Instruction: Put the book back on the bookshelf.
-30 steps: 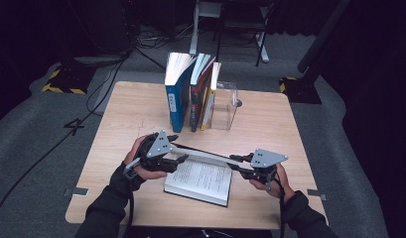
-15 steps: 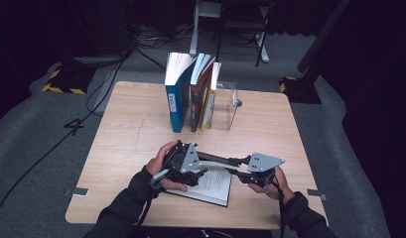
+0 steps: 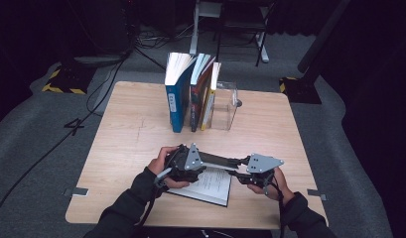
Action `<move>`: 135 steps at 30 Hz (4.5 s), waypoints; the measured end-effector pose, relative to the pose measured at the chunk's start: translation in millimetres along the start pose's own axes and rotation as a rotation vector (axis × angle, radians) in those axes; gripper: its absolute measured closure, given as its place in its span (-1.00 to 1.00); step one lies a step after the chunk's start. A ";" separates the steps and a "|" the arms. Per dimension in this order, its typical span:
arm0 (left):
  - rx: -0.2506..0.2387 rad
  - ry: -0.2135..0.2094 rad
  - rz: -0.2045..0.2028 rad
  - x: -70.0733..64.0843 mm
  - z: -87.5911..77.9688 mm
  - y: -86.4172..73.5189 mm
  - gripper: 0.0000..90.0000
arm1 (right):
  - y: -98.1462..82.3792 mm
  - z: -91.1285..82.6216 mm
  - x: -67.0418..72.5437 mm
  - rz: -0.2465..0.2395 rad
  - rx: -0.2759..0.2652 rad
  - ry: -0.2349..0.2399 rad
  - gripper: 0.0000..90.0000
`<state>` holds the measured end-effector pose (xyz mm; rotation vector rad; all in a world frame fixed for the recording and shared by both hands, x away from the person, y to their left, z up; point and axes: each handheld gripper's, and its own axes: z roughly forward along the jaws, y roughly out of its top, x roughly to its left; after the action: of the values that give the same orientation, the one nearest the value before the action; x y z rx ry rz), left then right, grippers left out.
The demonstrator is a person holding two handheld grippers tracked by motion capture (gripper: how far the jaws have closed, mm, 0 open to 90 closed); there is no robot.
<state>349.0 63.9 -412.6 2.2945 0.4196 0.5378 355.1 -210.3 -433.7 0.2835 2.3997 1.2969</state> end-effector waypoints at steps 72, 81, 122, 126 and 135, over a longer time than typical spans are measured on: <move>-0.410 -0.153 -0.372 39.4 -35.2 -78.1 0.19 | -25.9 17.7 -12.3 0.224 -0.042 0.018 -0.25; -0.395 -0.124 -0.365 31.4 -43.8 -86.9 0.15 | -1.5 16.7 -11.3 0.213 -0.081 -0.032 -0.22; -0.302 -0.247 -0.267 14.9 -10.1 -69.1 0.08 | 50.9 8.6 -12.0 0.151 -0.189 -0.048 -0.05; -0.312 -0.273 -0.276 18.4 0.9 -62.6 0.12 | 47.0 0.6 -21.6 0.152 -0.162 -0.032 -0.09; -0.284 -0.238 -0.263 15.8 1.5 -61.2 0.17 | 41.4 1.7 -14.2 0.152 -0.163 -0.005 -0.14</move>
<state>354.8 111.6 -453.5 1.9627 0.4848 0.1763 368.2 -191.4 -396.5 0.4282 2.2888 1.5473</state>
